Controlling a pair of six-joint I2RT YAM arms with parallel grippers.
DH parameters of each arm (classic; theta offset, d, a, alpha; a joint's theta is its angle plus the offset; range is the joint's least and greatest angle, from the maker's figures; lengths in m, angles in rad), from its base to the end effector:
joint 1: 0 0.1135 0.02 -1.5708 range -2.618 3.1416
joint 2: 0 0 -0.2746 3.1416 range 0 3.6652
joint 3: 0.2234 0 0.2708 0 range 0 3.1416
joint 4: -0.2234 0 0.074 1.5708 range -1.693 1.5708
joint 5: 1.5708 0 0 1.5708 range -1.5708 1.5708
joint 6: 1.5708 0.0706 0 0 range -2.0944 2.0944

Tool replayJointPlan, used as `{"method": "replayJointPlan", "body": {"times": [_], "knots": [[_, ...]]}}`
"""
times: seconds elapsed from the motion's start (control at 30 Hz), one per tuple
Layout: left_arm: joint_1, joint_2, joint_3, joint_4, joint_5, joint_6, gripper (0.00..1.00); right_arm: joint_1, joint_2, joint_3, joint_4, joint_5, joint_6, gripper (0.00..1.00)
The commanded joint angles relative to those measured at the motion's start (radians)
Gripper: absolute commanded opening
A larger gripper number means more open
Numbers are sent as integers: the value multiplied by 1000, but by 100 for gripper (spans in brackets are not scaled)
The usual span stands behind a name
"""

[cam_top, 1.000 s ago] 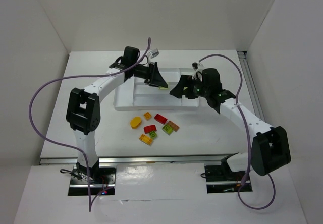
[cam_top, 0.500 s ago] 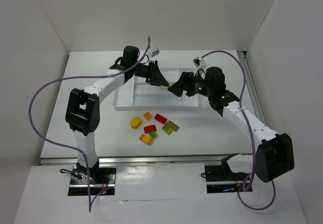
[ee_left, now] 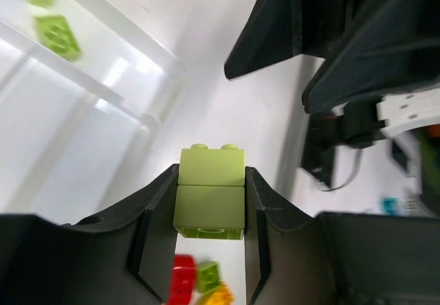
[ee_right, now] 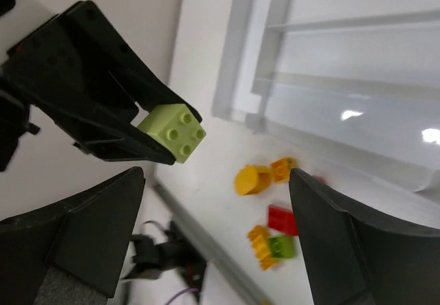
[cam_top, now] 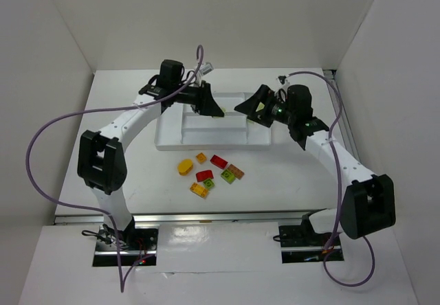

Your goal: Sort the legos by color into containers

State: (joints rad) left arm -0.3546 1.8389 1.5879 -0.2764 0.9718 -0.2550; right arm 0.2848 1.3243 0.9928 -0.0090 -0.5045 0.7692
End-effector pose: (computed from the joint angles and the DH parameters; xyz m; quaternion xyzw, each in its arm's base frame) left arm 0.4128 -0.2150 0.3135 0.2706 0.7541 -0.5185 0.2989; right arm 0.3265 0.1311 0.3052 0.0499 0.8023 0.4572 0.3805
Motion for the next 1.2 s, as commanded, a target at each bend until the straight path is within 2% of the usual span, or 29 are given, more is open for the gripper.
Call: {"method": "replayJointPlan", "body": {"times": [0.0, 0.1, 0.13, 0.17, 0.23, 0.33, 0.5, 0.87, 1.07, 1.17], "knots": [[-3, -90, -28, 9, -87, 247, 0, -22, 38, -20, 114, -200, 238, 93], [-3, -116, -28, 9, -87, 335, 0, -33, 110, -29, 187, -299, 314, 93], [-13, -116, -28, 9, -87, 362, 0, -33, 119, -48, 234, -322, 338, 93], [-14, -130, -28, -4, -87, 417, 0, -33, 131, -72, 359, -341, 393, 93], [-24, -142, -16, -23, -87, 459, 0, -33, 150, -72, 420, -390, 423, 93], [-34, -155, -16, -47, -97, 510, 0, -33, 182, -60, 477, -428, 453, 94], [-34, -164, -19, -101, -85, 600, 0, -33, 204, -112, 728, -468, 602, 95], [-43, -217, -55, -110, -45, 634, 0, 10, 291, -74, 753, -477, 585, 95], [-52, -236, -55, -110, -45, 645, 0, 53, 375, -43, 898, -477, 671, 94], [-52, -236, -65, -119, -45, 645, 0, 53, 397, -34, 996, -477, 729, 89]]}}
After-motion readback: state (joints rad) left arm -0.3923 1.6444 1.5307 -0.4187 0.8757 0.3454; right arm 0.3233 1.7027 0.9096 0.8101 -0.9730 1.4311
